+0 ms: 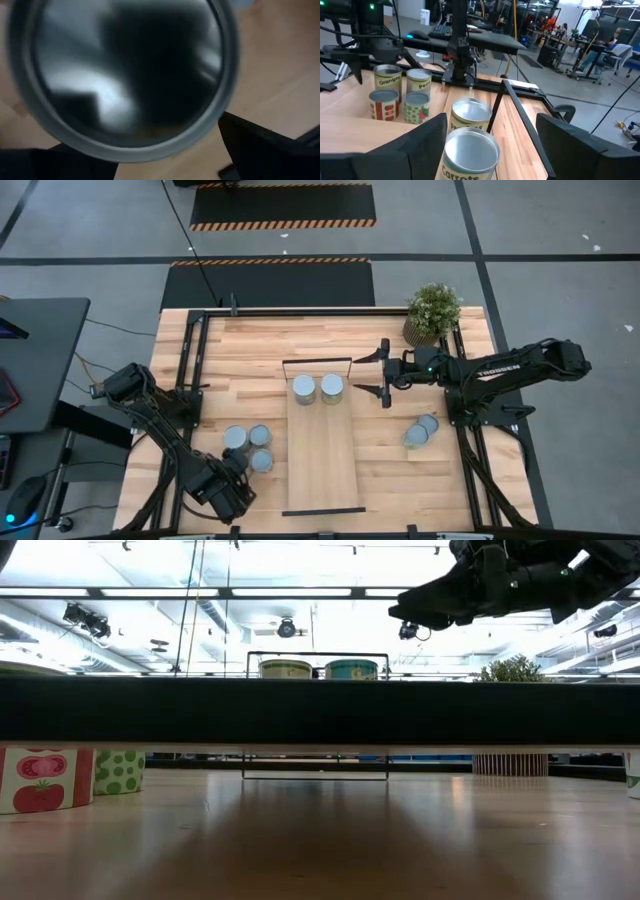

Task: Pick and place cans onto a shelf
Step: Put the large canned oranges on the shelf

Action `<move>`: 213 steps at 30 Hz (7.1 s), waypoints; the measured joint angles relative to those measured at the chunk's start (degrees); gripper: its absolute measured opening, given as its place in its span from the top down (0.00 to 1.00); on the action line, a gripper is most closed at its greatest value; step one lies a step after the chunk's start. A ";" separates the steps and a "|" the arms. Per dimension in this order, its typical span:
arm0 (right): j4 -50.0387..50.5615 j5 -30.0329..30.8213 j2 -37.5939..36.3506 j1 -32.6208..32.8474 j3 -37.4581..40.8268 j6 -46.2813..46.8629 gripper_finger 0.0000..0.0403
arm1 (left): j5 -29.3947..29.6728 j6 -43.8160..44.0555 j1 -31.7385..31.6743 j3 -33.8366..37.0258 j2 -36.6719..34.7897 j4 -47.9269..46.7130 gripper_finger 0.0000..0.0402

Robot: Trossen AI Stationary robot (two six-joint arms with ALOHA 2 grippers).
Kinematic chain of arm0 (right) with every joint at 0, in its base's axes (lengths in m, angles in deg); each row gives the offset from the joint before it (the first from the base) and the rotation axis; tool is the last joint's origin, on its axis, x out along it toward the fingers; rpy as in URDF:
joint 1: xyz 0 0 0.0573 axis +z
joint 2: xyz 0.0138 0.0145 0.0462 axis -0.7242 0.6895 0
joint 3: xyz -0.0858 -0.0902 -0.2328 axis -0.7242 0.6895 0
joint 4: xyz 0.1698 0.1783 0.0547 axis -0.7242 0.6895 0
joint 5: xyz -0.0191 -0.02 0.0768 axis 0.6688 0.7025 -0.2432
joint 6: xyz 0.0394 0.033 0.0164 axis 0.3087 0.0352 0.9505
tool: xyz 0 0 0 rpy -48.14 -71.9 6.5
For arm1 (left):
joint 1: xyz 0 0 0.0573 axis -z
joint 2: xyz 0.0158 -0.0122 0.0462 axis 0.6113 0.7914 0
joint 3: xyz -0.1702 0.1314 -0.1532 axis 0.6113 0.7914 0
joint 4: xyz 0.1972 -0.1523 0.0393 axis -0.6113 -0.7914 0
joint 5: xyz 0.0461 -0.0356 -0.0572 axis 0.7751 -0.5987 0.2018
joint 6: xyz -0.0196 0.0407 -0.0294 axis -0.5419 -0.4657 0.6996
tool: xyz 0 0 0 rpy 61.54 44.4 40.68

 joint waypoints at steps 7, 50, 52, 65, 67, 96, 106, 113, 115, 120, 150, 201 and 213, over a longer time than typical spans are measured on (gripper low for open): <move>0.02 0.00 0.00 0.00 0.00 0.00 0.22 | 7.45 8.58 0.00 0.00 0.00 -0.09 0.21; 0.04 0.02 0.00 0.00 0.00 -0.01 0.22 | 11.36 15.12 -0.68 0.00 0.00 2.89 0.04; 0.04 0.02 0.00 0.00 0.00 0.00 0.22 | 11.26 15.14 -0.68 0.00 0.00 2.63 0.02; 0.04 0.02 0.00 0.00 0.00 0.00 0.22 | 11.17 25.71 -0.72 0.00 0.00 1.37 0.03; 0.04 0.02 0.00 0.00 0.00 -0.02 0.22 | 11.17 25.71 -1.12 0.00 0.00 1.05 0.03; 0.04 0.04 0.00 0.00 0.00 0.00 0.22 | 10.49 17.28 -7.12 0.00 0.00 -1.11 0.03; 0.04 0.04 0.00 0.00 0.00 0.00 0.22 | 11.77 17.30 -9.21 -0.10 0.89 -1.34 0.03; 0.04 0.04 -0.01 0.00 0.00 0.00 0.22 | 13.71 16.68 -9.51 -0.20 2.14 0.43 0.03; 0.03 0.04 0.00 0.00 0.00 0.00 0.22 | 13.64 16.33 -9.53 -0.17 2.14 0.50 0.03; -0.24 0.24 -0.02 0.00 0.02 0.64 0.22 | 12.44 15.79 -9.53 -0.04 2.27 0.56 0.05; 4.36 0.08 -0.02 2.82 0.02 11.64 0.22 | 16.29 16.51 -9.42 0.04 2.29 0.88 0.19; 11.80 -1.53 0.00 2.82 0.02 10.71 0.22 | 18.07 -41.96 -26.68 -16.49 4.96 9.41 0.19; 12.75 -0.95 0.00 6.11 0.02 10.75 0.22 | 11.70 -54.03 -32.34 -16.41 10.69 14.23 0.12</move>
